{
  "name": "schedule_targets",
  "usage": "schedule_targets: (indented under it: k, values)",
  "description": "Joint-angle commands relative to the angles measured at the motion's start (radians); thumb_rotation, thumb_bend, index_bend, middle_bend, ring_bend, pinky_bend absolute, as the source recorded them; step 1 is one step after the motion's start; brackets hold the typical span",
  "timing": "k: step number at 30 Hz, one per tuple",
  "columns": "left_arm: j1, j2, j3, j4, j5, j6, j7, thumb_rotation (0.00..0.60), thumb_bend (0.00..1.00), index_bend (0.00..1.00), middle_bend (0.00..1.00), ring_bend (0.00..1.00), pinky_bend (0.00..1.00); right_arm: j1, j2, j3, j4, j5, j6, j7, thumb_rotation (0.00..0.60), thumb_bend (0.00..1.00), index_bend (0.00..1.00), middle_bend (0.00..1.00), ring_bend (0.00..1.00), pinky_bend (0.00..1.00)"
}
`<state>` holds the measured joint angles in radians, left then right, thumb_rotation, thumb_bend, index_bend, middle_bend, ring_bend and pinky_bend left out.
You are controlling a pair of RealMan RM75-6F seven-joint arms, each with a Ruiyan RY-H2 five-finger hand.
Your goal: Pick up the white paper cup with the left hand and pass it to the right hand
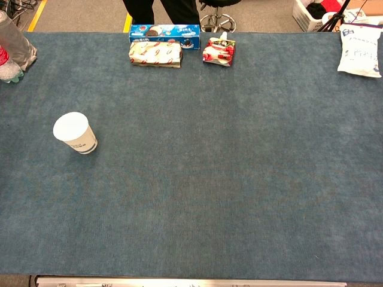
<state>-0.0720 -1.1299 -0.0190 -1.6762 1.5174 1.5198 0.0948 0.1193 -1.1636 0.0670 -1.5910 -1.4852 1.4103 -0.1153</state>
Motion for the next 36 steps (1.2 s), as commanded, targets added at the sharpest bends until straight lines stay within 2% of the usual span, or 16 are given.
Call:
schedule_targets:
  k: [1,14,16,18,21,26,29,36]
  values:
    - [0.01,0.008,0.0,-0.005,-0.01,0.008,-0.007,0.6,0.11,0.34,0.39,0.35,0.62,0.008,-0.005,0.005,0.008,0.004,-0.008,0.005,0.6,0.26,0.21,0.23,0.32,0.48]
    - [0.014,0.005,0.013,-0.049,0.019,0.008,0.01,0.6,0.11,0.34,0.39,0.35,0.63,0.027,-0.007,0.01,0.015,-0.01,-0.011,0.037,0.6,0.26,0.21,0.23,0.32,0.48]
    - [0.011,0.012,0.023,-0.079,0.015,-0.017,-0.014,0.6,0.07,0.32,0.38,0.34,0.63,0.022,-0.002,0.008,0.007,-0.018,0.003,0.04,0.6,0.26,0.21,0.23,0.32,0.48]
    - [0.007,0.023,0.03,-0.104,0.008,-0.037,-0.028,0.6,0.02,0.3,0.36,0.32,0.63,0.019,0.001,0.008,0.003,-0.021,0.01,0.042,0.6,0.26,0.21,0.23,0.32,0.48]
    - [-0.008,0.045,0.04,-0.158,0.004,-0.081,-0.047,0.6,0.0,0.24,0.28,0.26,0.61,0.015,0.011,0.01,-0.012,-0.026,0.026,0.045,0.6,0.26,0.21,0.23,0.32,0.48]
    - [-0.051,0.061,0.055,-0.235,0.021,-0.161,0.035,0.6,0.0,0.16,0.12,0.14,0.5,0.017,0.032,0.019,-0.042,-0.031,0.039,0.032,0.6,0.26,0.21,0.23,0.32,0.48]
    - [-0.071,0.062,0.053,-0.277,0.006,-0.198,0.07,0.6,0.0,0.13,0.04,0.1,0.47,0.017,0.039,0.02,-0.049,-0.031,0.041,0.031,0.6,0.26,0.21,0.23,0.32,0.48]
    - [-0.139,0.011,0.03,-0.324,-0.037,-0.29,0.173,0.6,0.0,0.12,0.0,0.09,0.44,0.002,0.048,0.011,-0.044,-0.024,0.052,0.048,0.6,0.26,0.21,0.23,0.32,0.48]
